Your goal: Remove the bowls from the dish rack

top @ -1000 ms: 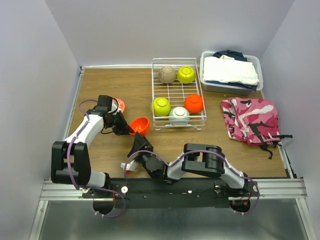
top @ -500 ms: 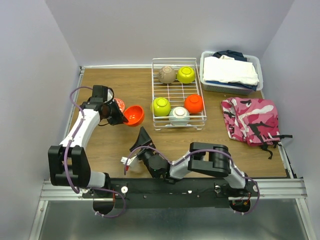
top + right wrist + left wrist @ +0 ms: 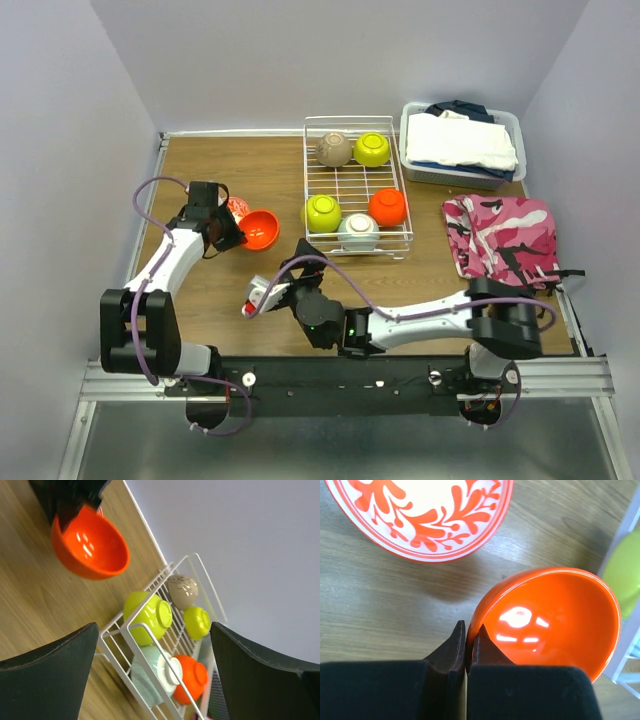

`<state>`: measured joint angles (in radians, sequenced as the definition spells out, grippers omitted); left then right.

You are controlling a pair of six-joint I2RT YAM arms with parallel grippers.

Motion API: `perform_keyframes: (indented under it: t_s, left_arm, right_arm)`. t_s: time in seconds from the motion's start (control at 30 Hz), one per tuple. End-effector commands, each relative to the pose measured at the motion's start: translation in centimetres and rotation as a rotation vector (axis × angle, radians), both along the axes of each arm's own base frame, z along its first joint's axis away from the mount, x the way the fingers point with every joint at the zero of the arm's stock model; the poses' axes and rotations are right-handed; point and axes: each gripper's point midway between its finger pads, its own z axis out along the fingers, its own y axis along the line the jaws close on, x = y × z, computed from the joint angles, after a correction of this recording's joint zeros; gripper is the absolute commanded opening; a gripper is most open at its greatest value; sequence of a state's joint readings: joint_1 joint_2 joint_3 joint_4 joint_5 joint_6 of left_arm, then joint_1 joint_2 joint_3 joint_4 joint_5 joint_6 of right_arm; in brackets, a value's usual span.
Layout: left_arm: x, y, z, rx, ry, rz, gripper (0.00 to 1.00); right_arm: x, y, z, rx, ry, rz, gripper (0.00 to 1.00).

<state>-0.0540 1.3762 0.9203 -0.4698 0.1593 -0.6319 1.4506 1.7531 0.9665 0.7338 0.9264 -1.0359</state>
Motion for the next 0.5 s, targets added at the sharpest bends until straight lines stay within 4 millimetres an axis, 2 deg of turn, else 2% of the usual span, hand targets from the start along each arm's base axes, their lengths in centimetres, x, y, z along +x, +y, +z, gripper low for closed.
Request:
perform_keyframes:
  t_s: [0.0, 0.03, 0.23, 0.37, 0.47]
  left_arm:
    - [2.0, -0.2, -0.5, 0.026, -0.097, 0.048, 0.0]
    - [2.1, -0.2, -0.8, 0.032, -0.099, 0.059, 0.0]
    - [3.0, -0.8, -1.7, 0.039, -0.14, 0.129, 0.0]
    - [3.8, -0.8, -2.2, 0.02, -0.169, 0.187, 0.0]
    - [4.2, -1.6, -2.8, 0.037, -0.174, 0.173, 0.0]
  right_arm:
    - [-1.4, -0.5, -1.4, 0.118, 0.299, -0.001, 1.0]
    - [-1.6, -0.8, -1.9, 0.113, 0.334, -0.009, 1.0]
    - [-0.9, -2.2, -2.1, 0.197, 0.487, -0.045, 1.0]
    - [-0.1, -3.3, -1.5, 0.275, 0.564, -0.076, 1.0]
    - [0.9, -4.5, -0.8, 0.353, 0.626, -0.1, 1.0]
